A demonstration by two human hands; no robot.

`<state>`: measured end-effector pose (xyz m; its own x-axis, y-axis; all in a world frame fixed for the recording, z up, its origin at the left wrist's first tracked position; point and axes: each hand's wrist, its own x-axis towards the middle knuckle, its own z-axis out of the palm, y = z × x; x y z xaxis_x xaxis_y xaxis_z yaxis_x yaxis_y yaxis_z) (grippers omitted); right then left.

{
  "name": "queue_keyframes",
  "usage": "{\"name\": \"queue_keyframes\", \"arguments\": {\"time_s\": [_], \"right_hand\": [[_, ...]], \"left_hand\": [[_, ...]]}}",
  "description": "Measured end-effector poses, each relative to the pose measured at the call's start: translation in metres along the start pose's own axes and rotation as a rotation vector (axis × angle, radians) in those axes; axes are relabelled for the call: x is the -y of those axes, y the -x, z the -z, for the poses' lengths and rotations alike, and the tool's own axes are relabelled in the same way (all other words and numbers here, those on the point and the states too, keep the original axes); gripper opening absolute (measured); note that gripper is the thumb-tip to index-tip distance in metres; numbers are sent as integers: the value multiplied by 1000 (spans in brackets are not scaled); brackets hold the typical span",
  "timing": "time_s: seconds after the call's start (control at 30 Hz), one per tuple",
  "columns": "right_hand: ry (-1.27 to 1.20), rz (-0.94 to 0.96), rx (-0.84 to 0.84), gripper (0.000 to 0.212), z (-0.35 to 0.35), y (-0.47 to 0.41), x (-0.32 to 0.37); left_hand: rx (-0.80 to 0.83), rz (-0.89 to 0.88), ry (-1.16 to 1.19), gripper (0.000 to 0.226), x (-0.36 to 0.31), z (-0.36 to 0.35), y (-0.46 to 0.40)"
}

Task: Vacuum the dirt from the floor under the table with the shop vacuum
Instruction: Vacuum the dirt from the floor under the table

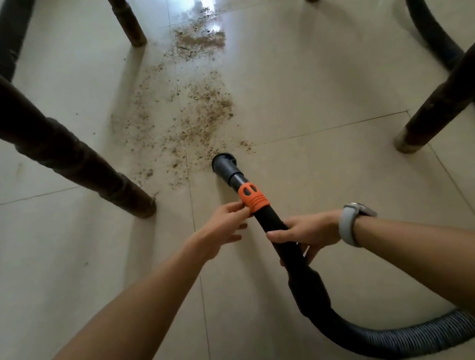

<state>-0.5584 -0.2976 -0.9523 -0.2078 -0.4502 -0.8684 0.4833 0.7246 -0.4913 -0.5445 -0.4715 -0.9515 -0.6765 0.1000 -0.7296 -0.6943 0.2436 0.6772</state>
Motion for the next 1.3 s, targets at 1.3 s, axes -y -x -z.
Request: {"name": "queue_keyframes", "arguments": {"time_s": [1.3], "right_hand": [[-283,282,-548,25,33,-36,39]], "left_hand": [[126,-114,563,55,50,-129,17]]}}
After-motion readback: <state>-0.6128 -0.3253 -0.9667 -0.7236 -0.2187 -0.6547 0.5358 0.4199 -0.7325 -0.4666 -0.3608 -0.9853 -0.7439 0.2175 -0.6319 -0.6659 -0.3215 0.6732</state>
